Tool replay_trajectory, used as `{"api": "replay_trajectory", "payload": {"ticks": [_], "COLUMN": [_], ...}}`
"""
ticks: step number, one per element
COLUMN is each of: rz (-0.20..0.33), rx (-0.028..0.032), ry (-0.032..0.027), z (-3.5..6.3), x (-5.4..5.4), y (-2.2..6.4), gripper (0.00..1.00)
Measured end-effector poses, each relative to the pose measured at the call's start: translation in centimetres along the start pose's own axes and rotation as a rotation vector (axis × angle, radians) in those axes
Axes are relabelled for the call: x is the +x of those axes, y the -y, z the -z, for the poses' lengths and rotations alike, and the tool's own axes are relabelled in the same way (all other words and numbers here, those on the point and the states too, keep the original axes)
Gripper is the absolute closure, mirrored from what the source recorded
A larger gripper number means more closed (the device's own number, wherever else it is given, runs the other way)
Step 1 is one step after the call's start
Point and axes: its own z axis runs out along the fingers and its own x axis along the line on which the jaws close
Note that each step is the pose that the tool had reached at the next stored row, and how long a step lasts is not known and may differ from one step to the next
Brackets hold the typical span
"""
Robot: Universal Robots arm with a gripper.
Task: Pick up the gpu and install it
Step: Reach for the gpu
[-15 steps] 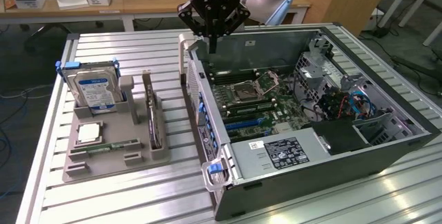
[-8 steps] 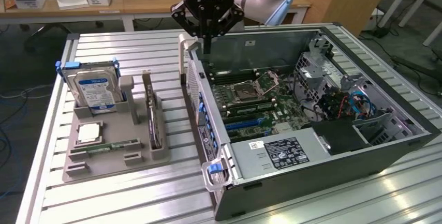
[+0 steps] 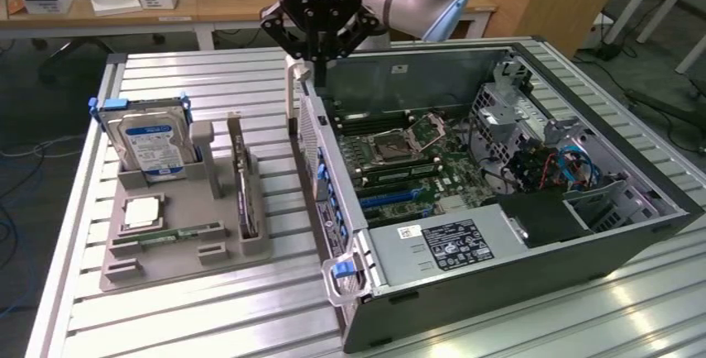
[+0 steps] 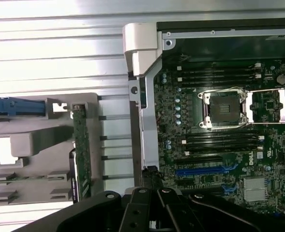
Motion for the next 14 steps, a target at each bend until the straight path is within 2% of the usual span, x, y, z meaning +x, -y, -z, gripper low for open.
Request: {"api": "replay_trajectory", "payload": {"ticks": [14], "rz": [0.0], "rx": [0.0], "ry": [0.0], "z": [0.06], "x": [2.3], "y": [0.17], "gripper": [0.9]}}
